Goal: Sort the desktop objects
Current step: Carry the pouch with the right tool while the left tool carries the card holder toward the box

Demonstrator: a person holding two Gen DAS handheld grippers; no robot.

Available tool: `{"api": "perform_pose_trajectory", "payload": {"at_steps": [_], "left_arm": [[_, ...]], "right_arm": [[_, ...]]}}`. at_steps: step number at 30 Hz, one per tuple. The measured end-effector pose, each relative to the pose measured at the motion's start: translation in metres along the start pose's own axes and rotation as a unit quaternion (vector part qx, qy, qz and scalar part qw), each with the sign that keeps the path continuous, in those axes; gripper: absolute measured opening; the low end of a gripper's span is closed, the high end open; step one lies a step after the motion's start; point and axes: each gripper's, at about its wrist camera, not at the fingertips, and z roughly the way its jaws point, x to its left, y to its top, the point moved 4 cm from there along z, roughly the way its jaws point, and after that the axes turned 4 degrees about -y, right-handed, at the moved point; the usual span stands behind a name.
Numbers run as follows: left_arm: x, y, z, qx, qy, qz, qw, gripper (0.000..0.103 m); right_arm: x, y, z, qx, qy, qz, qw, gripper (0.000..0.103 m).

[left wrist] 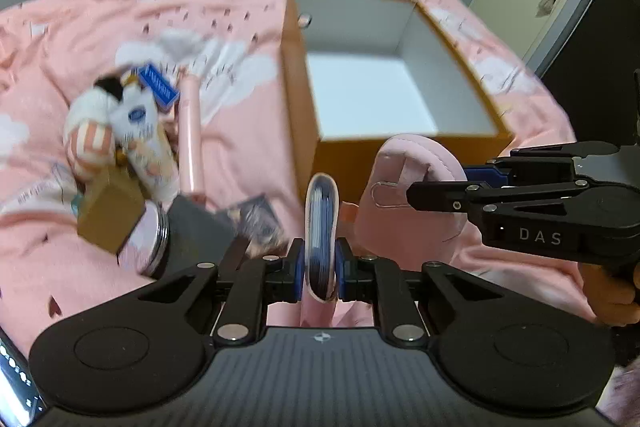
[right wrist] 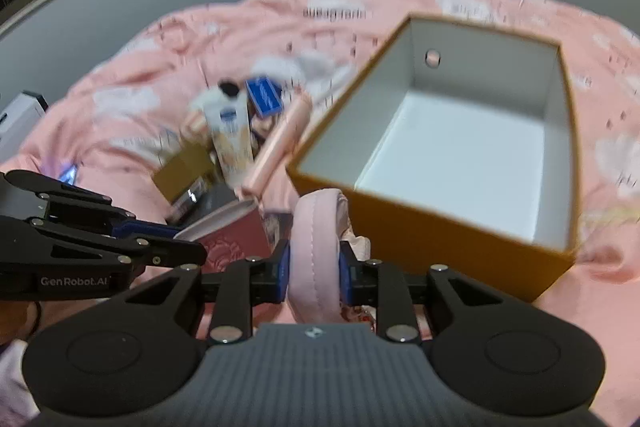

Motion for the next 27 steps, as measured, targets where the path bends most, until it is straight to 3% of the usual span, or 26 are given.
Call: {"api": "perform_pose_trajectory", "payload": {"at_steps": [10,16,21,27], "left_arm": [[-0.025,0.044,-0.04,-0.066,-0.026,0.001,0.9975,0.017],[-0.039,0.074,-0.041,-0.106,-0.029,0.004,0.9939,0.017],[-0.046,0.097,-0.022,-0.111,-0.03,0.0,0.9934,0.016],[-0.046,0.114,0.016,-0.082,-0.019,-0.002,0.9965,0.016]], "right_arm": [[-0.015,0.037,-0.06,-0.091,0.001,0.033,0.995,0.025],[-0.029,0.059,-0.076,-0.146,-0.035,0.05,0.987,0.025],[-0.043,0.071,-0.071,-0.17,-0.069,0.072,0.98,0.025],[-0.058,0.076,-0.045,-0.172,-0.11,0.076,0.976,0.025]]}}
